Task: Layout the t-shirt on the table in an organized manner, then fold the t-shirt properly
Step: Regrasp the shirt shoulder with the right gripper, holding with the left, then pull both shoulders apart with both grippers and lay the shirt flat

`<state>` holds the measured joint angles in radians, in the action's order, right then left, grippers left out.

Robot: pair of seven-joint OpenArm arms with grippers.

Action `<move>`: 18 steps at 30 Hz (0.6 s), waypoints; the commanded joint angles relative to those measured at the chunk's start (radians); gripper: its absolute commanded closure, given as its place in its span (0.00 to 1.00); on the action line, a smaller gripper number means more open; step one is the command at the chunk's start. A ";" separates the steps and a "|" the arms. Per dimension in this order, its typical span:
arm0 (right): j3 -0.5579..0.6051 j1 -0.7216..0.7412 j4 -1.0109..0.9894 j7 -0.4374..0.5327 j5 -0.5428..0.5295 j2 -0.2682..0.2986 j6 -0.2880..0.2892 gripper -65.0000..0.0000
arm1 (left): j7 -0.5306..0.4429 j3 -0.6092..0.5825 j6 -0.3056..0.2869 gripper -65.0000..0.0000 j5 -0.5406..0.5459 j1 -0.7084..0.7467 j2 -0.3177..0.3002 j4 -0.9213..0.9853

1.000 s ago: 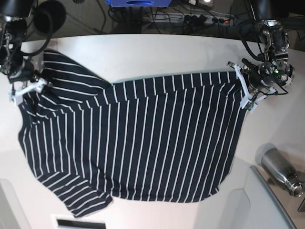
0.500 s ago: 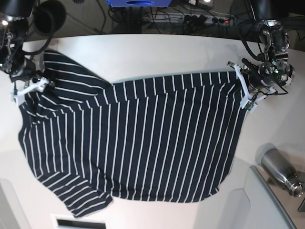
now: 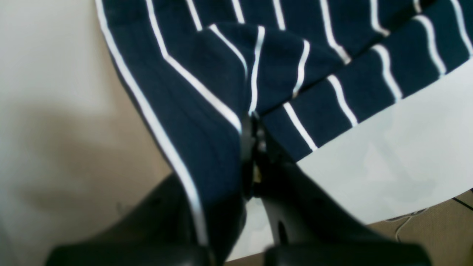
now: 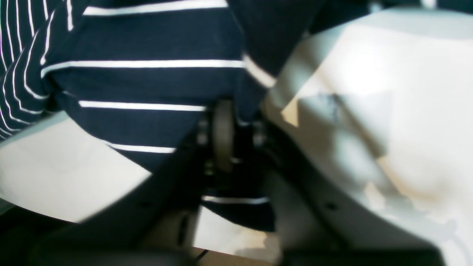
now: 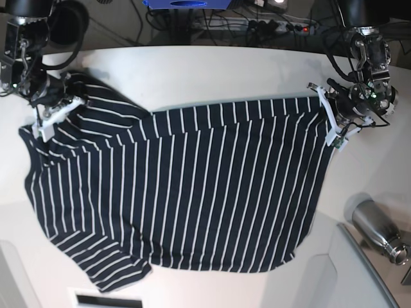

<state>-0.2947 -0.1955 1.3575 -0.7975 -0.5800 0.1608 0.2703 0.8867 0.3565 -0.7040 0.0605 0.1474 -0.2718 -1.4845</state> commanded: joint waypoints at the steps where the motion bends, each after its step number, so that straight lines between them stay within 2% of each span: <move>1: -0.007 0.004 0.024 0.010 -0.011 0.013 0.005 1.00 | -0.005 0.005 0.006 1.00 0.009 -0.009 -0.014 -0.014; 6: -0.007 -0.069 0.152 0.007 -0.016 0.013 0.004 1.00 | -0.005 0.005 0.006 1.00 0.005 -0.007 -0.016 -0.025; 11: -0.007 -0.209 0.380 0.003 -0.018 0.012 -0.069 1.00 | -0.005 0.008 0.006 1.00 0.002 0.008 -0.030 -0.044; 14: -0.007 -0.287 0.503 0.002 -0.019 0.010 -0.076 1.00 | -0.005 0.008 0.006 1.00 0.002 0.047 -0.034 -0.104; 18: -0.007 -0.378 0.593 0.002 -0.018 -0.031 -0.076 1.00 | -0.005 0.008 0.006 1.00 0.002 0.106 -0.030 -0.190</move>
<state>-0.2974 -0.5648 1.9320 -0.8051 -0.5838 0.1223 0.1902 0.8856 0.3588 -0.7040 0.0601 0.2539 -0.2878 -1.6592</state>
